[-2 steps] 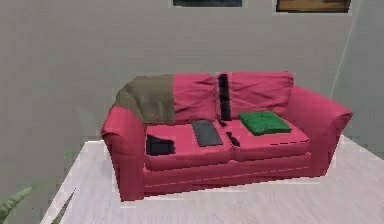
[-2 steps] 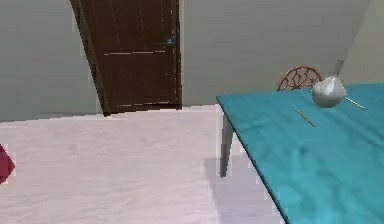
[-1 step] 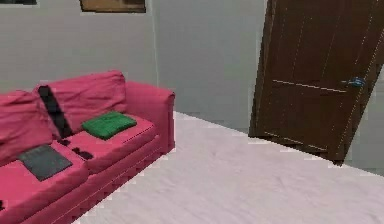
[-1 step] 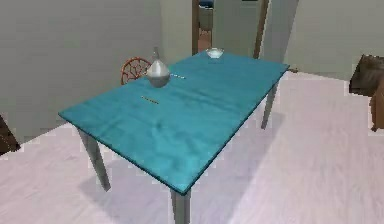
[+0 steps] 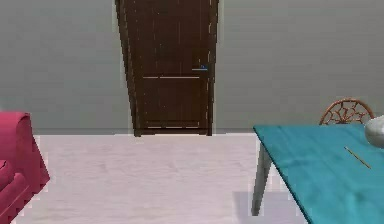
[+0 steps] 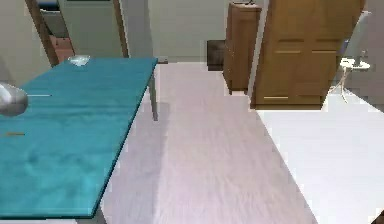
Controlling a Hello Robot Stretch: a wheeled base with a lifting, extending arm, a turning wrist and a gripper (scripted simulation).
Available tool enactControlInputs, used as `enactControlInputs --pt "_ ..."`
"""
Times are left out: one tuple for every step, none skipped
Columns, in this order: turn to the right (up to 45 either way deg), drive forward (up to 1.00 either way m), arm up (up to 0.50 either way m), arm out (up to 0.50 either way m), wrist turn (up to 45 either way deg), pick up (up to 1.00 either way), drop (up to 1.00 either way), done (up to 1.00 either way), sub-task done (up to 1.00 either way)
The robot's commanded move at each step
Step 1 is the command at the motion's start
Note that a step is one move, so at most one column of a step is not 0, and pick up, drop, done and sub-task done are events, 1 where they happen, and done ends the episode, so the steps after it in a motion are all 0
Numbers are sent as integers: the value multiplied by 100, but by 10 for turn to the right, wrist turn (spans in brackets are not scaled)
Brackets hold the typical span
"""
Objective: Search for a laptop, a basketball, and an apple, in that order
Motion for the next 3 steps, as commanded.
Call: enactControlInputs --pt "0 100 0 0 0 0 0 0 0" --pt "60 0 0 0 0 0 0 0 0" --pt "0 35 0 0 0 0 0 0 0"
